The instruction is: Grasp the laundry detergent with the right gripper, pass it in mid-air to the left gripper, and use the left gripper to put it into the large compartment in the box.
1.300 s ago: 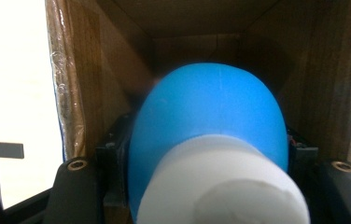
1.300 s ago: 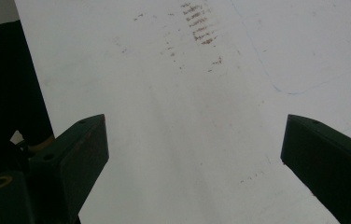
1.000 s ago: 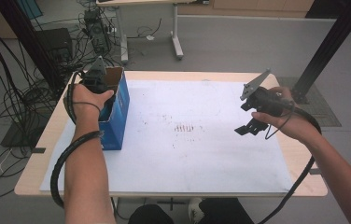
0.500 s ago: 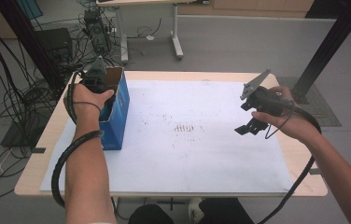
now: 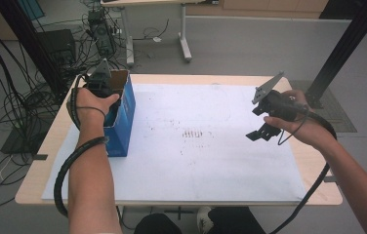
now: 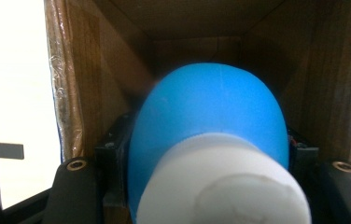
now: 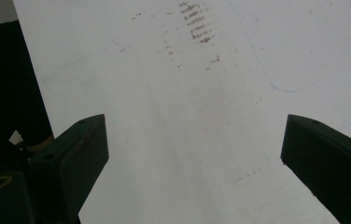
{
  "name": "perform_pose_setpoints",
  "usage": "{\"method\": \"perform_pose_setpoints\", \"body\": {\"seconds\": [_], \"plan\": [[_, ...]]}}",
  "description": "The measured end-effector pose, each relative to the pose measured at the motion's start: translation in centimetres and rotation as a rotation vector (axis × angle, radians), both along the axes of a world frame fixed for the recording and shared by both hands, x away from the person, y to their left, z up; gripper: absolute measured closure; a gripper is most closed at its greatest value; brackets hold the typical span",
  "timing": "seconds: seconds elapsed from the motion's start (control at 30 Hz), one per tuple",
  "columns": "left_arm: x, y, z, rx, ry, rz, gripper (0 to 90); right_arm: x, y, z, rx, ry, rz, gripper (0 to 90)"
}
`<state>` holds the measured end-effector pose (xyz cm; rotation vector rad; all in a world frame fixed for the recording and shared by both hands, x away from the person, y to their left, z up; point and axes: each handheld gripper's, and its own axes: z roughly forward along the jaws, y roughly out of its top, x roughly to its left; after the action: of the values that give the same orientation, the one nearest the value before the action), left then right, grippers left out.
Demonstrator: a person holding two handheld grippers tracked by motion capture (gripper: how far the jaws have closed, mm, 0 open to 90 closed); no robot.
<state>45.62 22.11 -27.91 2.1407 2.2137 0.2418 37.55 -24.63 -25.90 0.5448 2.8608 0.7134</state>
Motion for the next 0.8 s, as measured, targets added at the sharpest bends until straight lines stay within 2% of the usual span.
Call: {"method": "perform_pose_setpoints", "body": {"seconds": [0.8], "plan": [[-0.14,-0.14,-0.05,0.005,-0.014,0.003,36.4,0.06,0.14,0.27,-0.006,-0.007,0.007,7.6]]}}
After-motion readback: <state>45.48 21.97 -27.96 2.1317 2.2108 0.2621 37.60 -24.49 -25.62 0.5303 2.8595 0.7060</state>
